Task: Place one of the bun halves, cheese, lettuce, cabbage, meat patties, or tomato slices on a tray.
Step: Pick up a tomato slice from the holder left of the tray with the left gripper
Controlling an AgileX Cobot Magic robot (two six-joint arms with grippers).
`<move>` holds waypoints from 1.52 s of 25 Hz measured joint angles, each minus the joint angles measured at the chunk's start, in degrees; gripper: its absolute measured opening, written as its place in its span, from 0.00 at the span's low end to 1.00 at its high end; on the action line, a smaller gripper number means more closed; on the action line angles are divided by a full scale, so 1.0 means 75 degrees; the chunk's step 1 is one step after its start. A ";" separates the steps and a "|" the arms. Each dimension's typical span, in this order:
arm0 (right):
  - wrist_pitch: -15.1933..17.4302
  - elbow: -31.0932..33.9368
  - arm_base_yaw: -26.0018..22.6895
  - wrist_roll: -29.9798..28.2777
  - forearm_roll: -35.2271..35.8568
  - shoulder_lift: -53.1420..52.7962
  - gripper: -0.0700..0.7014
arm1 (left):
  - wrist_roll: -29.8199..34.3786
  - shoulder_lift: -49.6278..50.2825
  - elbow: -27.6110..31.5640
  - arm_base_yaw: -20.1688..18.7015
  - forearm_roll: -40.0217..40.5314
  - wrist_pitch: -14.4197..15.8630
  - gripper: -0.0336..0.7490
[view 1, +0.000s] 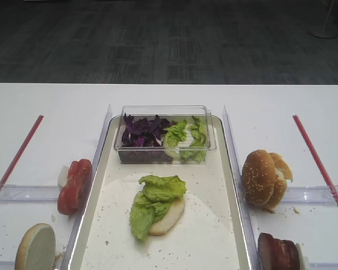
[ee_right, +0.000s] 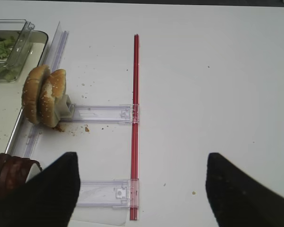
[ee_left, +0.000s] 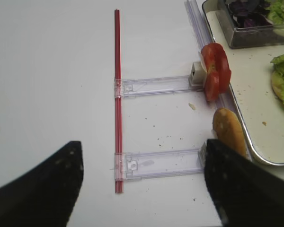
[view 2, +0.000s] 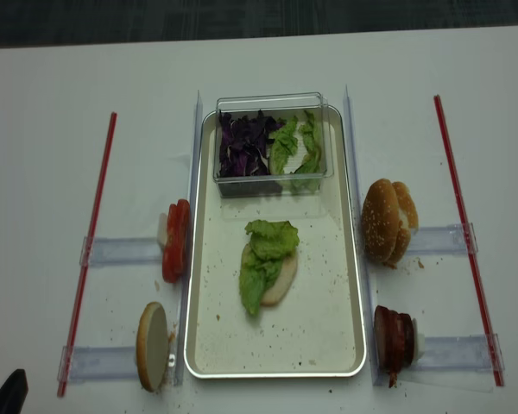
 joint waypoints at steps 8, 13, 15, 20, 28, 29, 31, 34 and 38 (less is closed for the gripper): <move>0.0000 0.0000 0.0000 0.0000 0.0000 0.0000 0.83 | 0.0000 0.0000 0.0000 0.0000 0.0000 0.0000 0.67; 0.0000 0.0000 0.0000 0.0000 0.0000 0.0000 0.83 | 0.0000 0.0000 0.0000 0.0000 0.0000 0.0000 0.67; 0.0000 0.0000 0.0000 0.0000 0.0000 0.0000 0.83 | 0.0000 0.0000 0.0000 0.0000 0.0000 0.0000 0.67; 0.0000 0.0000 0.0000 0.0000 0.0000 0.0000 0.83 | 0.0000 0.0000 0.0000 0.0000 -0.0026 0.0000 0.67; 0.0000 0.0000 0.0000 0.0000 0.0000 0.0000 0.83 | 0.0333 0.0297 -0.0244 0.0000 -0.0577 -0.0430 0.67; 0.0000 0.0000 0.0000 0.0000 0.0000 0.0000 0.83 | 0.0348 0.0515 -0.0357 0.0000 -0.0666 -0.0608 0.67; 0.0000 0.0000 0.0000 0.0000 0.0000 0.0000 0.83 | 0.0377 0.1187 -0.0610 0.0000 -0.0774 -0.0947 0.67; 0.0000 0.0000 0.0000 0.0000 0.0000 0.0000 0.83 | 0.0680 0.2345 -0.1023 0.0000 -0.0992 -0.1450 0.67; 0.0000 0.0000 0.0000 0.0000 0.0000 0.0000 0.83 | 0.1080 0.4038 -0.1783 0.0000 -0.1412 -0.1908 0.67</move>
